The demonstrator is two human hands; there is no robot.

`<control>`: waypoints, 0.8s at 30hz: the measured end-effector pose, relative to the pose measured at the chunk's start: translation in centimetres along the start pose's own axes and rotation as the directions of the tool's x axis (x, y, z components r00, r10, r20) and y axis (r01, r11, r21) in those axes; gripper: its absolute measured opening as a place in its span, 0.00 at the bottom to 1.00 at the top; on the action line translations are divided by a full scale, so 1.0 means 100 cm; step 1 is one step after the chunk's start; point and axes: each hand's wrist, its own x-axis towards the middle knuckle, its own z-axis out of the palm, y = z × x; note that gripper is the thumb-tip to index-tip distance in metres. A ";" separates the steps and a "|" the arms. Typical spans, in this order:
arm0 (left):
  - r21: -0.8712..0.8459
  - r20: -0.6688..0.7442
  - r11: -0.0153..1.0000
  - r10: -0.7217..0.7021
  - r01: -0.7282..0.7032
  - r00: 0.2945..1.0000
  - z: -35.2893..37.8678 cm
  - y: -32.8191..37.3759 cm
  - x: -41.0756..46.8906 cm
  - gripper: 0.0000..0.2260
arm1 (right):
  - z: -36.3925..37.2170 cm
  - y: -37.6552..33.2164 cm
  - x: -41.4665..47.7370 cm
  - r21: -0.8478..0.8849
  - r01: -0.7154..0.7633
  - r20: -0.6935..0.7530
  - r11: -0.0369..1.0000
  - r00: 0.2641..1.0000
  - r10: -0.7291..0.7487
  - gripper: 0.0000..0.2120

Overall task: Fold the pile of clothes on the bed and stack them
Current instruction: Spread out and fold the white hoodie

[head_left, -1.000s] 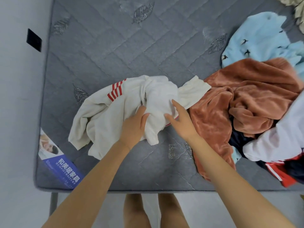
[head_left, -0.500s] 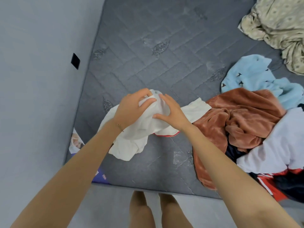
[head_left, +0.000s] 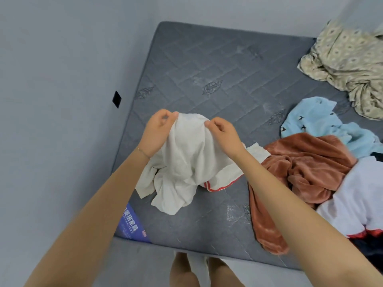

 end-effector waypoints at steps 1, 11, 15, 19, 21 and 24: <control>-0.037 0.026 0.999 -0.019 0.020 0.999 -0.002 -0.002 -0.005 0.13 | -0.001 -0.005 -0.002 0.018 -0.012 -0.014 1.000 1.000 0.012 0.17; -0.203 0.309 0.890 -0.338 0.409 0.889 0.001 -0.031 -0.054 0.31 | -0.007 -0.063 -0.012 0.280 -0.052 -0.157 0.959 0.983 0.099 0.23; -0.349 0.289 0.807 -0.392 0.477 0.873 0.007 -0.038 -0.060 0.33 | -0.003 -0.065 -0.015 0.344 -0.068 -0.208 0.936 0.967 0.146 0.23; -0.347 0.332 0.832 -0.323 0.433 0.886 0.020 -0.036 -0.067 0.37 | -0.004 -0.060 -0.013 0.378 -0.104 -0.238 0.920 0.949 0.206 0.22; -0.374 0.301 0.846 -0.277 0.380 0.913 0.026 -0.027 -0.064 0.37 | -0.005 -0.053 -0.011 0.367 -0.136 -0.243 0.920 0.941 0.236 0.21; -0.476 0.216 0.812 -0.264 0.338 0.940 0.032 -0.015 -0.054 0.28 | -0.006 -0.040 -0.012 0.313 -0.224 -0.188 0.923 0.938 0.291 0.19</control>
